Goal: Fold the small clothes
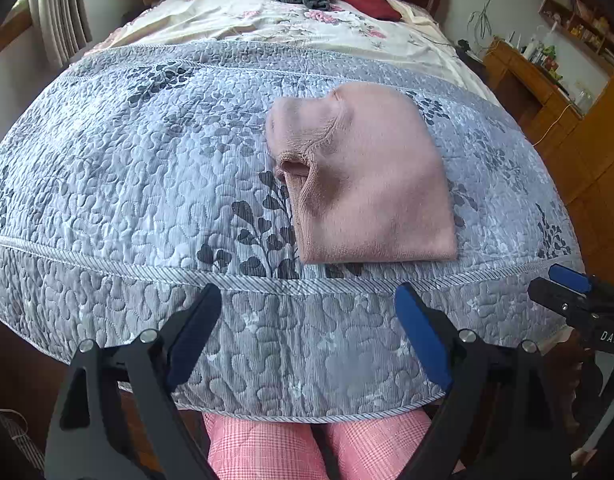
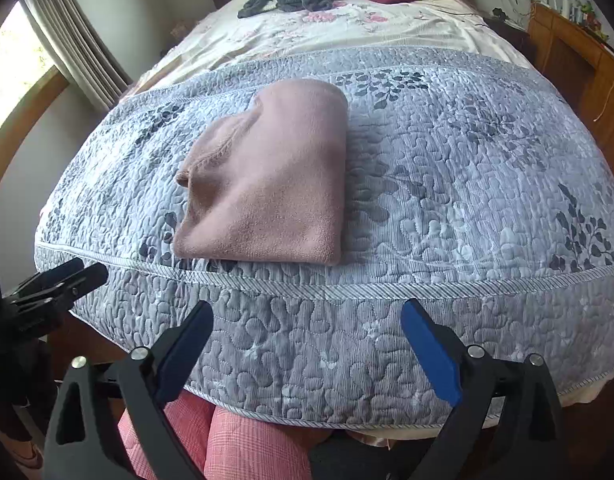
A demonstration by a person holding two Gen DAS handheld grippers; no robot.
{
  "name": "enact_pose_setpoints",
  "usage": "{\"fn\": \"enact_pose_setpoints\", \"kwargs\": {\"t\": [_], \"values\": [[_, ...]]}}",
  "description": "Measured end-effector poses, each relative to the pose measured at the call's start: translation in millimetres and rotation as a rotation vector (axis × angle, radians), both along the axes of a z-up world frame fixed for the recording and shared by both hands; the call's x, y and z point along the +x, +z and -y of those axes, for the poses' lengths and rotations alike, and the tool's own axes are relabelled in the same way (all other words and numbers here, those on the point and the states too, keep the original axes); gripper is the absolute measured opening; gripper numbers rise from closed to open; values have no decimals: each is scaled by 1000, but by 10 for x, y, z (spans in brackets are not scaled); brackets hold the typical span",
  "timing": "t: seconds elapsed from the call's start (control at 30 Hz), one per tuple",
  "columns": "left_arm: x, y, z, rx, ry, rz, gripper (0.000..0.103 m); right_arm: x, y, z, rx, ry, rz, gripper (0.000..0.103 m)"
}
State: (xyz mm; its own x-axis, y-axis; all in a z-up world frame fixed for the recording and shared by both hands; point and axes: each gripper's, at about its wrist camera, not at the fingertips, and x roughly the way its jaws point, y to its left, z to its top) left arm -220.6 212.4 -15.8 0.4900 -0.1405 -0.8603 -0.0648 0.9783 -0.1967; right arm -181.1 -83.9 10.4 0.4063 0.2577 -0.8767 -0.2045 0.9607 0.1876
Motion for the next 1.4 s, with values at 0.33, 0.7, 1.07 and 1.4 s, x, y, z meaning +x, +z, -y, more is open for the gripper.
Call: {"fn": "enact_pose_setpoints", "kwargs": {"t": [0.33,0.7,1.07,1.4], "values": [[-299,229,55,23,-1,41,89,-211,201,-133,-46,-25,30,99],[-534,410,113,55,-2,73,90,-329,303,-140,-92,-61,55,99],[-604,496,171,74,-4,90,90,-346,354,-147,-141,-76,69,99],[-482,481,262,90,-19,88,90,-291,306,-234,-182,-53,68,99]]}}
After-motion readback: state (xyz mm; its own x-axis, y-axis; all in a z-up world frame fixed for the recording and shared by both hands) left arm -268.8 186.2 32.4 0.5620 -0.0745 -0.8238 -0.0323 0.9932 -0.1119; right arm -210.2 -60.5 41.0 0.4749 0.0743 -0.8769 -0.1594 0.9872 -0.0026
